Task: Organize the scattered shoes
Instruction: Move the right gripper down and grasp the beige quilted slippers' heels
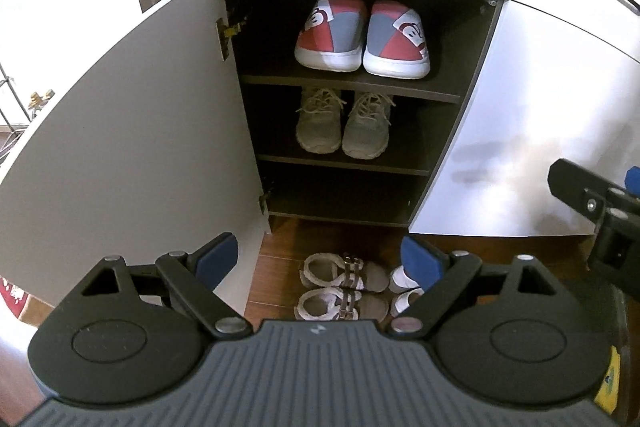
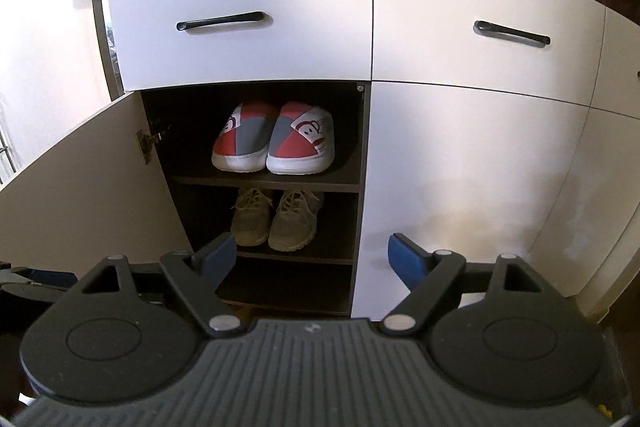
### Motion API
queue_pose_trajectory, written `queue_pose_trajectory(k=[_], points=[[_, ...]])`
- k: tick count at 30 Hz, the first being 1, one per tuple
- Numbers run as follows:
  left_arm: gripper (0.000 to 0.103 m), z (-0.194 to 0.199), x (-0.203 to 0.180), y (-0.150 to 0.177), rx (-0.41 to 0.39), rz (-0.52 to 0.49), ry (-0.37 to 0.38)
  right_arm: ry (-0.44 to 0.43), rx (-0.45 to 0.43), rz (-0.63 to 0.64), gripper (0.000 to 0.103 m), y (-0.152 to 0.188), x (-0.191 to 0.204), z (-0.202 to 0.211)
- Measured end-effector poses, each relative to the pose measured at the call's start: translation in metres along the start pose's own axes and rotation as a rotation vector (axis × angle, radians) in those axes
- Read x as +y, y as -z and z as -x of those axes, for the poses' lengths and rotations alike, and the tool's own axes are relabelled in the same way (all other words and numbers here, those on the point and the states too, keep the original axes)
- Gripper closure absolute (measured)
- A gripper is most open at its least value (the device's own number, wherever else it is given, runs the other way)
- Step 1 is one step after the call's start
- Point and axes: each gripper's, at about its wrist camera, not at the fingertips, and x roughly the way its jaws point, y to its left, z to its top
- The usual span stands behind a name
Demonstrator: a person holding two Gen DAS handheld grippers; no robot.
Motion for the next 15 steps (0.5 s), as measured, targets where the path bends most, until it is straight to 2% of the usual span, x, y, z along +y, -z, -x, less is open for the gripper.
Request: queue_pose_trajectory(k=[9, 12, 15], points=[[0.012, -0.021, -0.007, 0.000, 0.045, 0.008, 0.003, 0.004, 0.048, 0.016, 0.019, 0.001, -0.006, -0.019], [0.012, -0.039, -0.010, 0.025, 0.055, 0.011, -0.017, -0.007, 0.067, 0.032, 0.015, 0.005, -0.013, -0.034], [0.012, -0.060, -0.011, 0.065, 0.083, 0.030, -0.042, -0.046, 0.098, 0.105, 0.012, 0.023, -0.019, -0.062]])
